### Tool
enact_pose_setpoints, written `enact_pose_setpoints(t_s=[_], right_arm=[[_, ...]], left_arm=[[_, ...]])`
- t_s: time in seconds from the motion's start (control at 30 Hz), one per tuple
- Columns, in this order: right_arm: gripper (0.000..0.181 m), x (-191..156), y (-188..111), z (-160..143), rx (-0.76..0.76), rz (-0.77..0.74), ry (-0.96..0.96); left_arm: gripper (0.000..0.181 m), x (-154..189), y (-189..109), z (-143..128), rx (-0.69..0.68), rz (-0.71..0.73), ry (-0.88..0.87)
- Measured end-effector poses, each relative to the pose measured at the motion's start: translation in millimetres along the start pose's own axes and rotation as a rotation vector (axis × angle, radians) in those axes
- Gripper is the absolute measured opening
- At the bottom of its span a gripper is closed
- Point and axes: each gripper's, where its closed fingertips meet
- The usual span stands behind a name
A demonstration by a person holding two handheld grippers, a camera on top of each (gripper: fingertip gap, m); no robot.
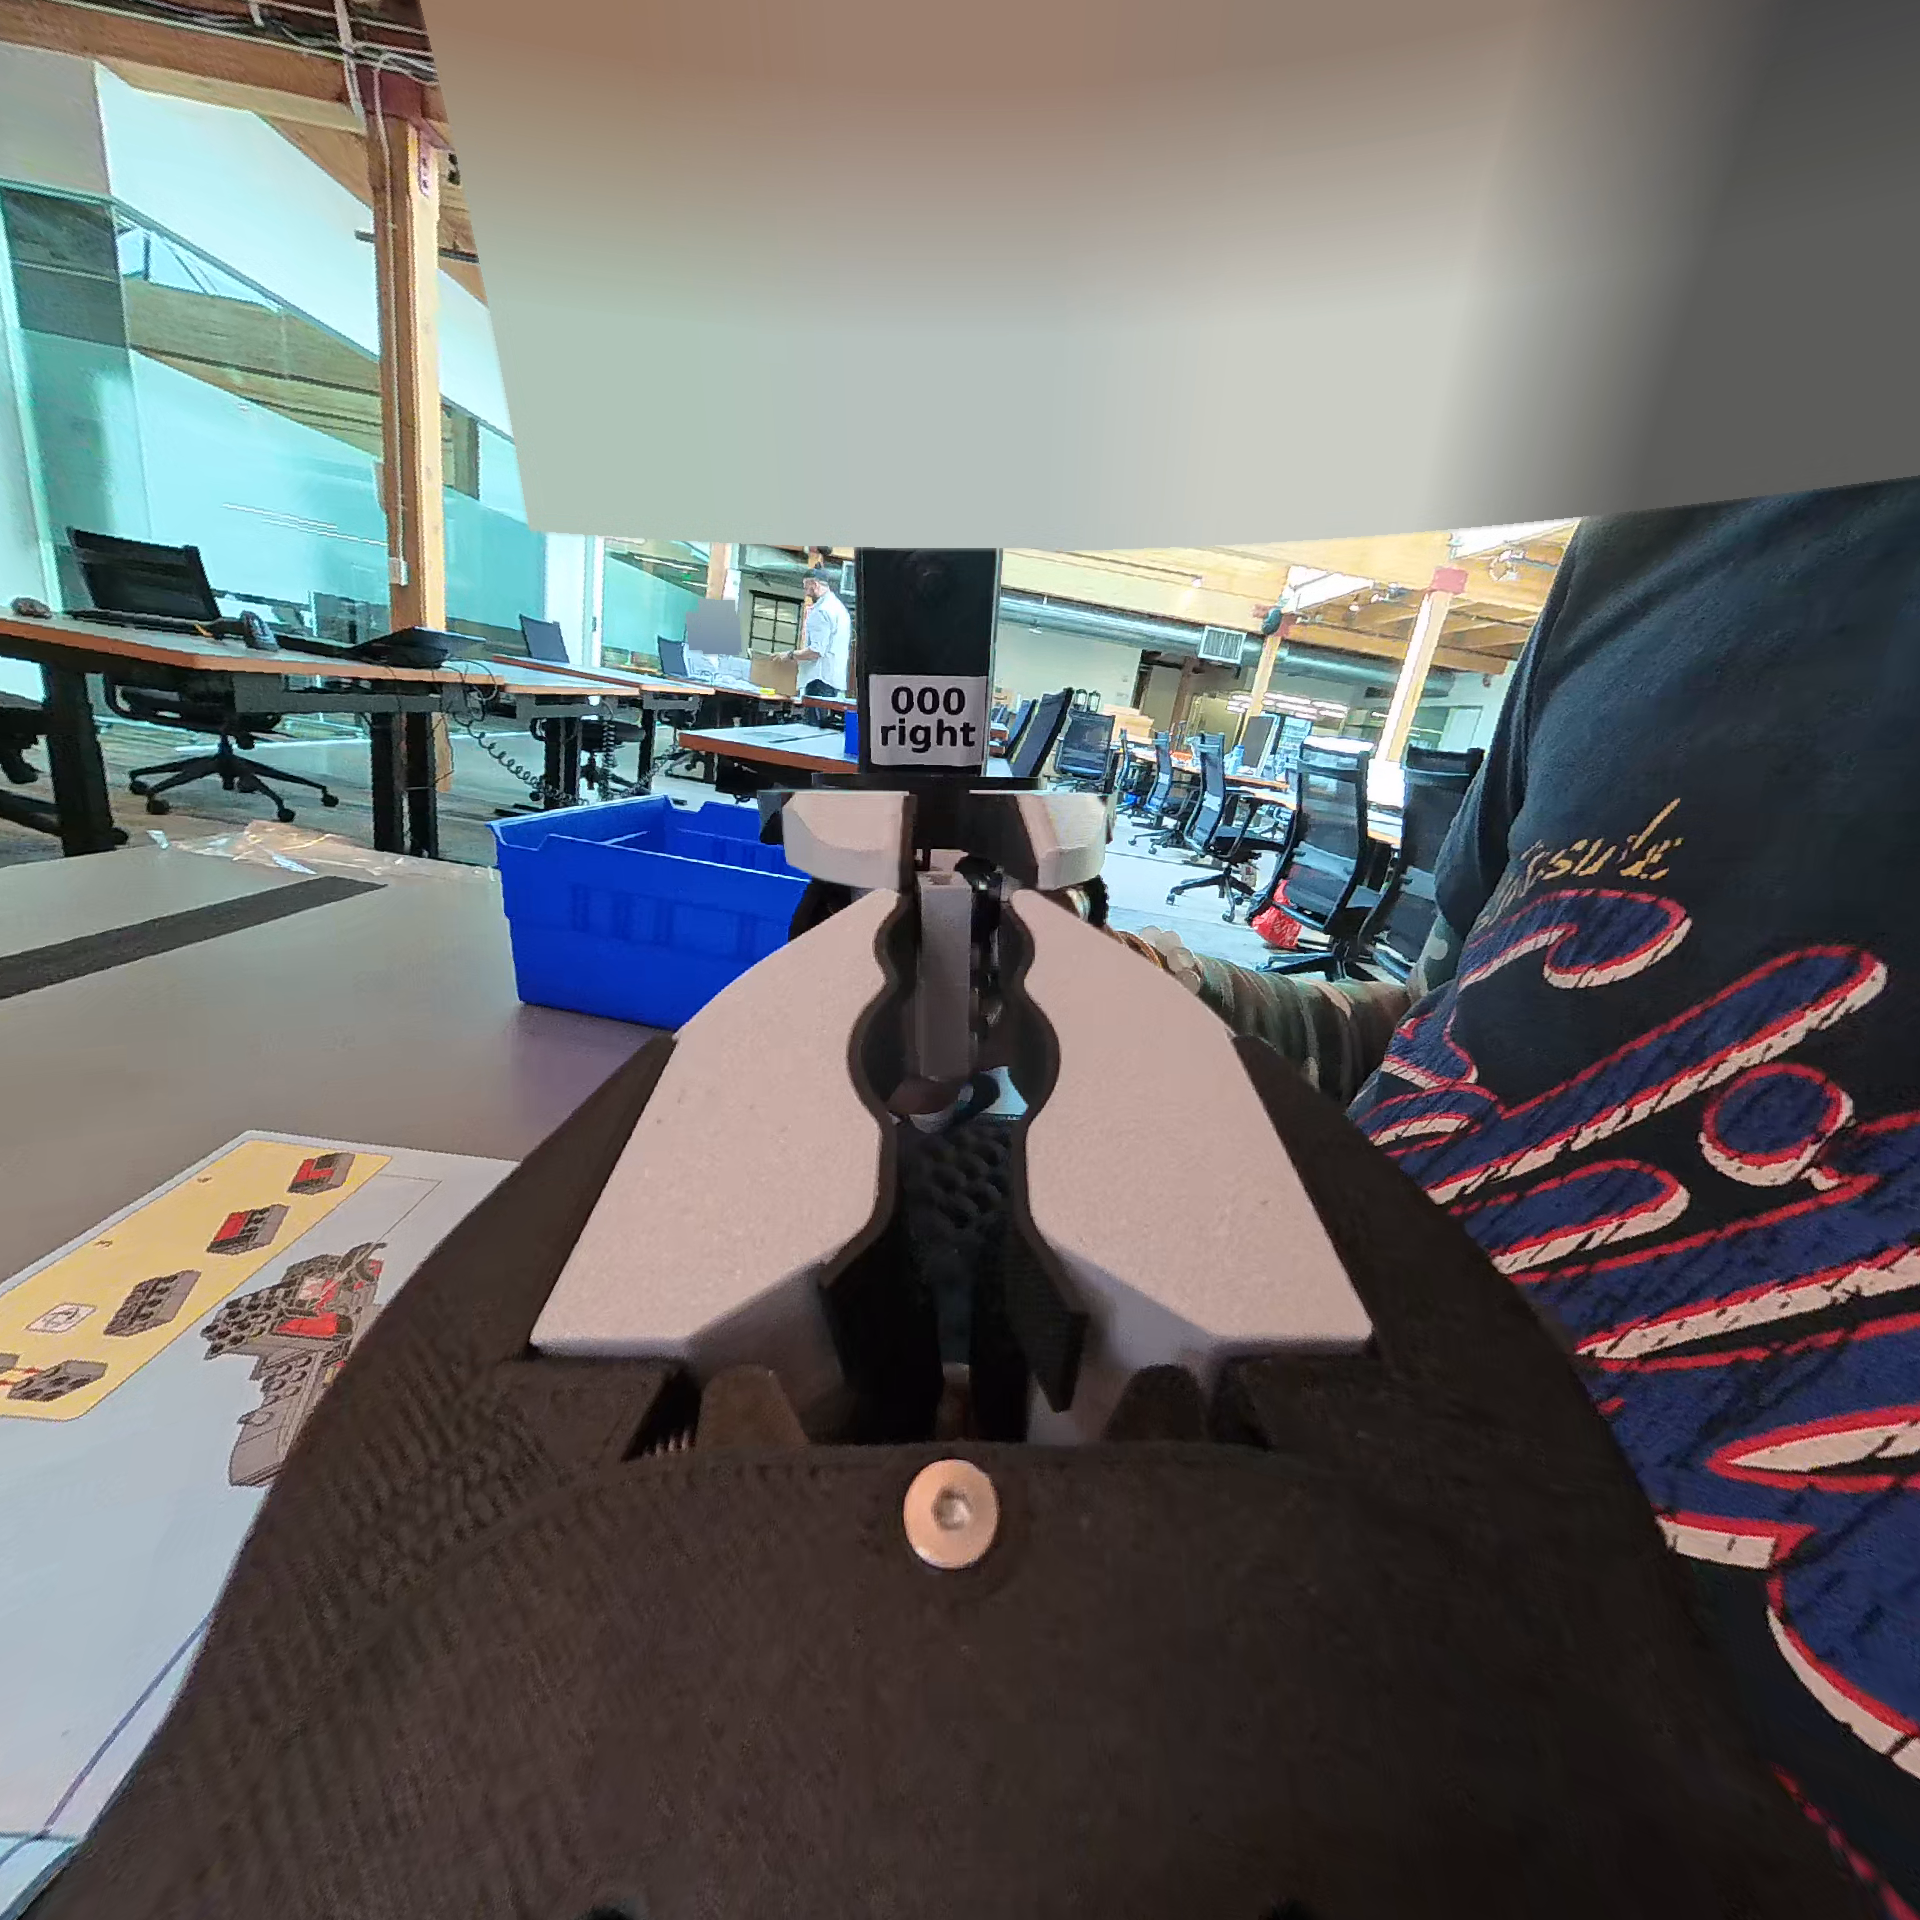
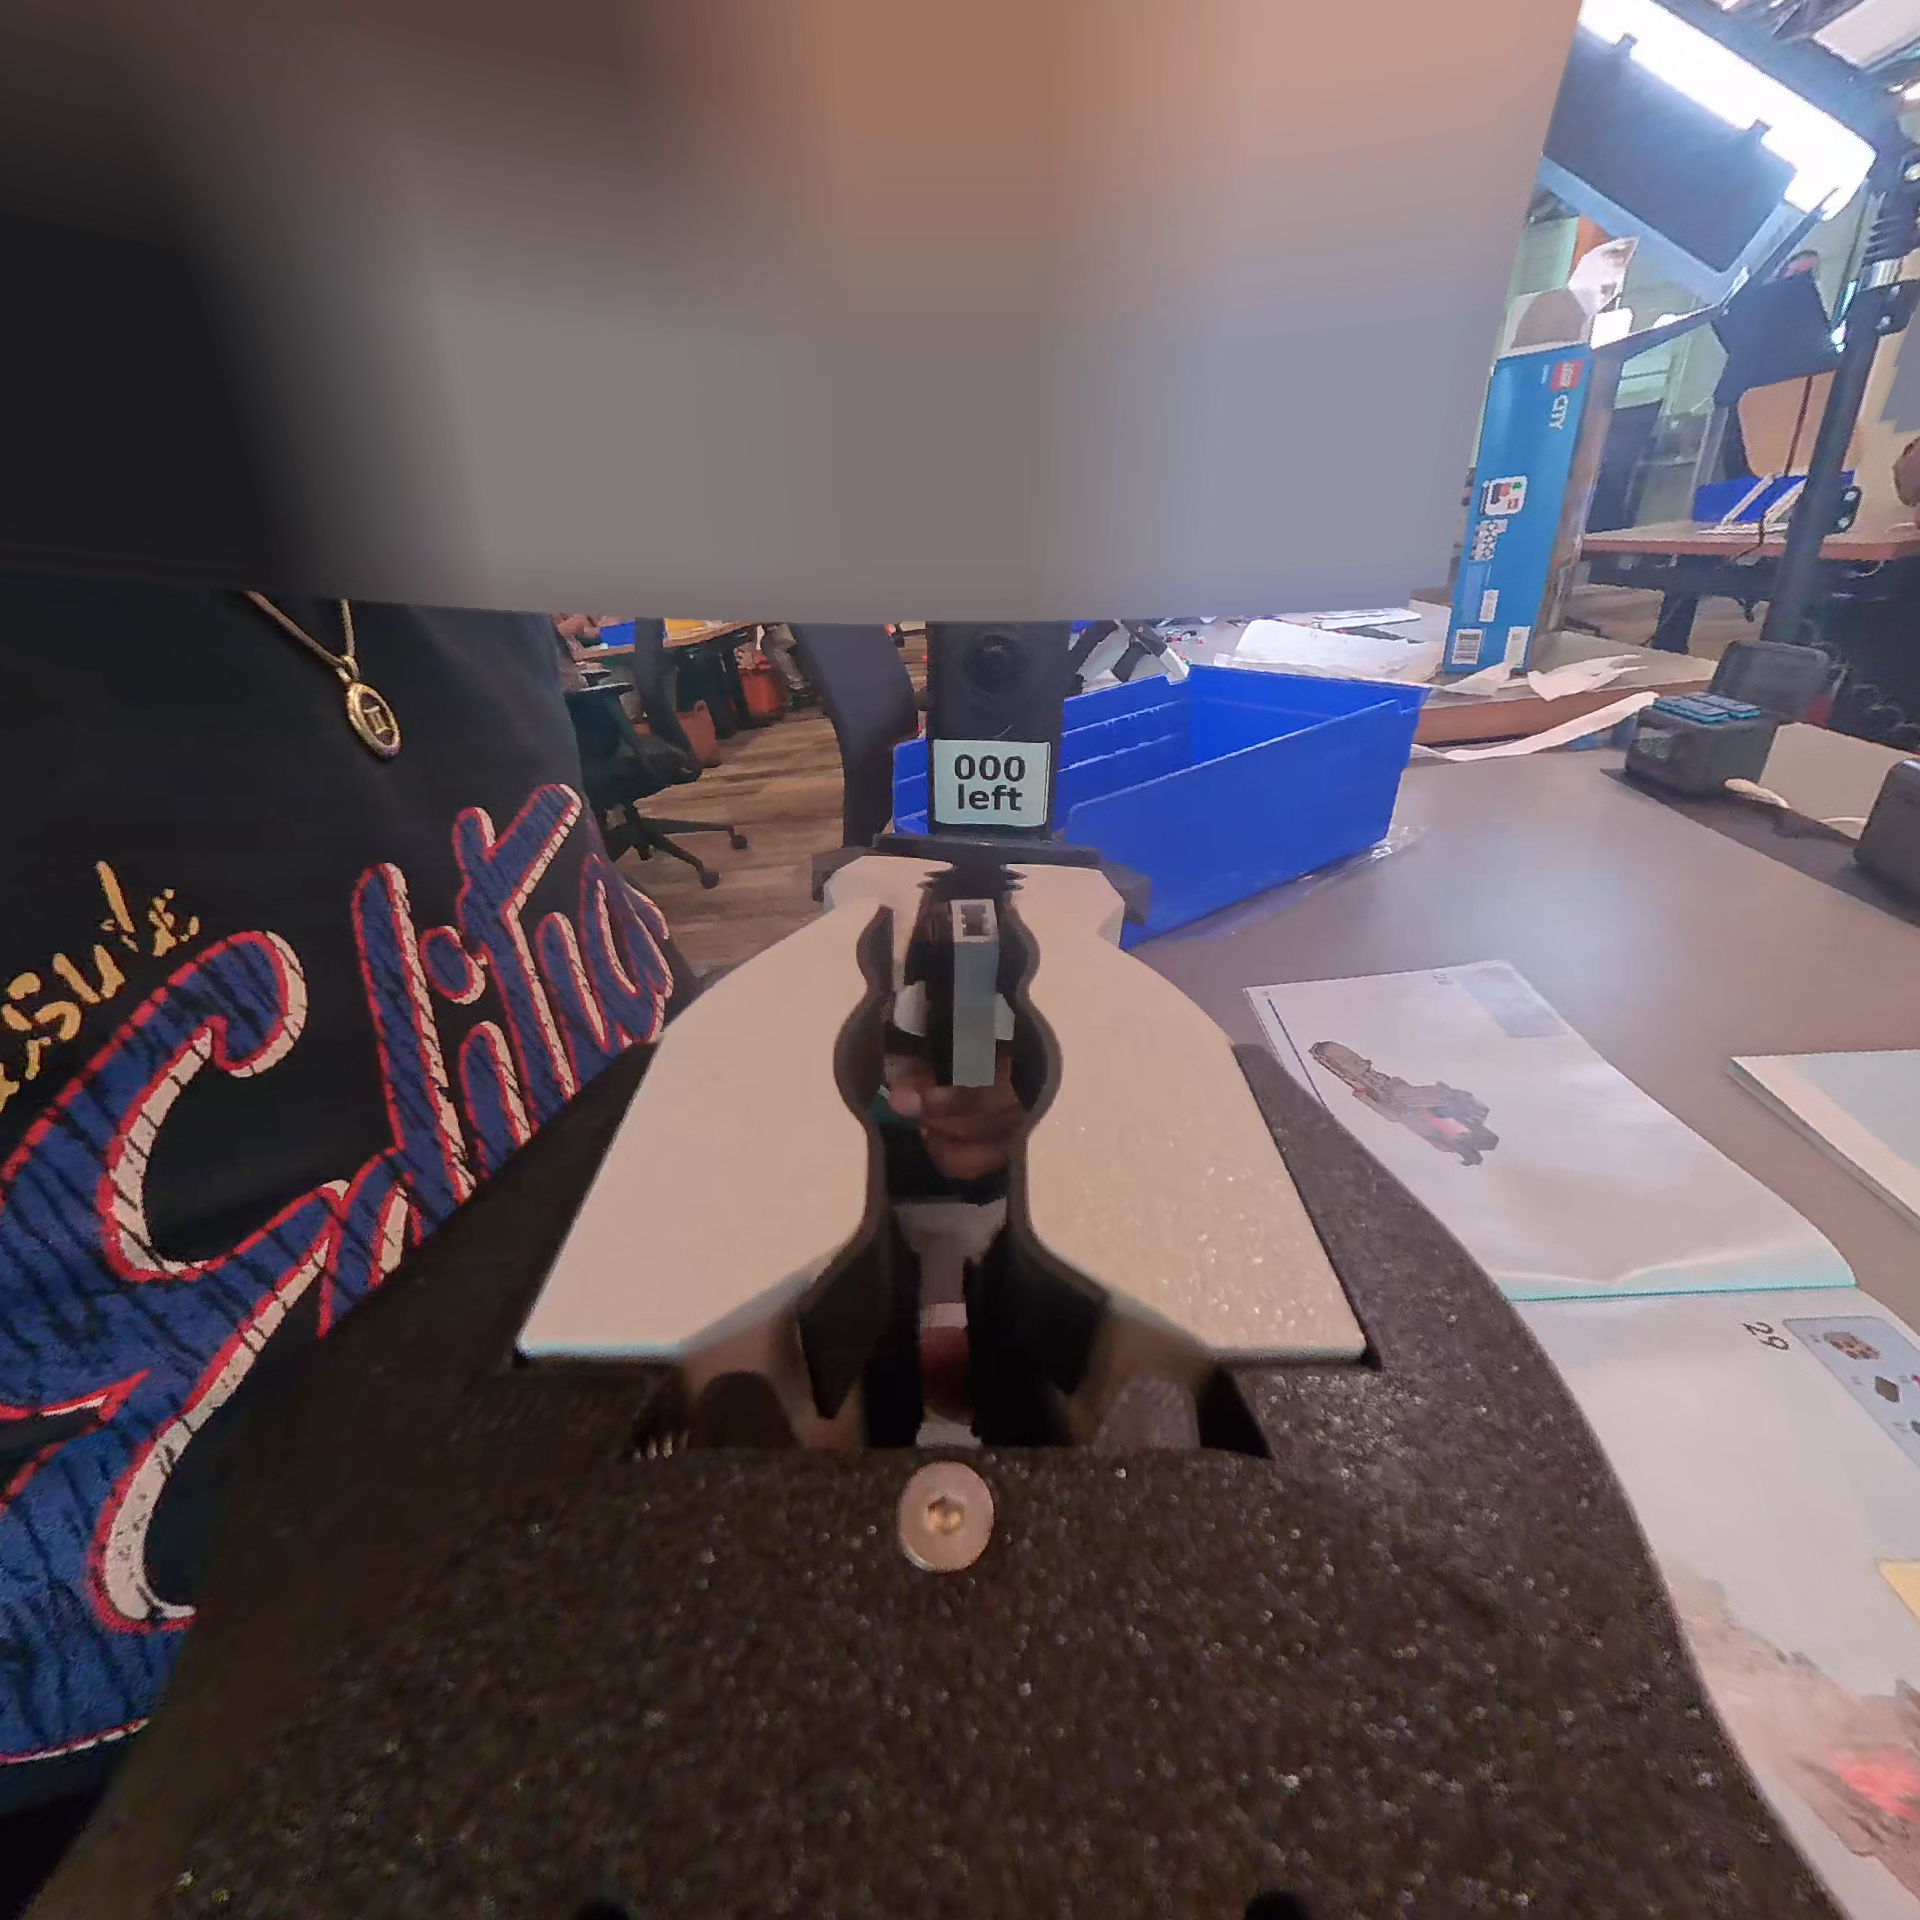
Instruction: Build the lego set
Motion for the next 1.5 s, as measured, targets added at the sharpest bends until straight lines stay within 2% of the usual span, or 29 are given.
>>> enact_pose_setpoints(t_s=[0.1,0.6,0.9,1.17,1.27,1.4,1.5], right_arm=[[0.015,1.4,-2.7,-0.3,0.009,-0.009,0.003],[0.015,-0.7,-2.6,-5.6,0.045,-0.016,-0.034],[0.015,-3.8,-3.7,-9.4,0.038,-0.025,-0.076],[0.014,-8.4,-7.3,-12.8,0.021,-0.007,-0.113],[0.014,-9.0,-13.0,-8.5,0.044,-0.006,-0.116],[0.014,-8.1,-13.4,-14.4,-0.017,-0.017,-0.123],[0.014,-7.6,-13.4,-16.1,-0.027,-0.019,-0.115]], left_arm=[[0.014,0.3,-0.6,1.0,0.008,-0.006,-0.004],[0.014,3.5,1.7,-2.8,0.014,-0.035,-0.064],[0.014,5.6,3.3,-7.0,-0.044,0.010,0.012],[0.014,8.6,6.3,-11.4,-0.089,-0.009,0.037],[0.026,6.8,6.7,-14.5,-0.132,0.010,0.057],[0.026,7.9,3.0,-12.1,-0.129,0.021,0.101],[0.013,6.8,2.6,-13.2,-0.146,0.033,0.126]])
Point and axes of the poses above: each gripper's, where its closed fingertips meet, y out along the fingers, z out of its top, x = y × z across the jaws, and after that the axes turned 12 degrees about -x, right-handed
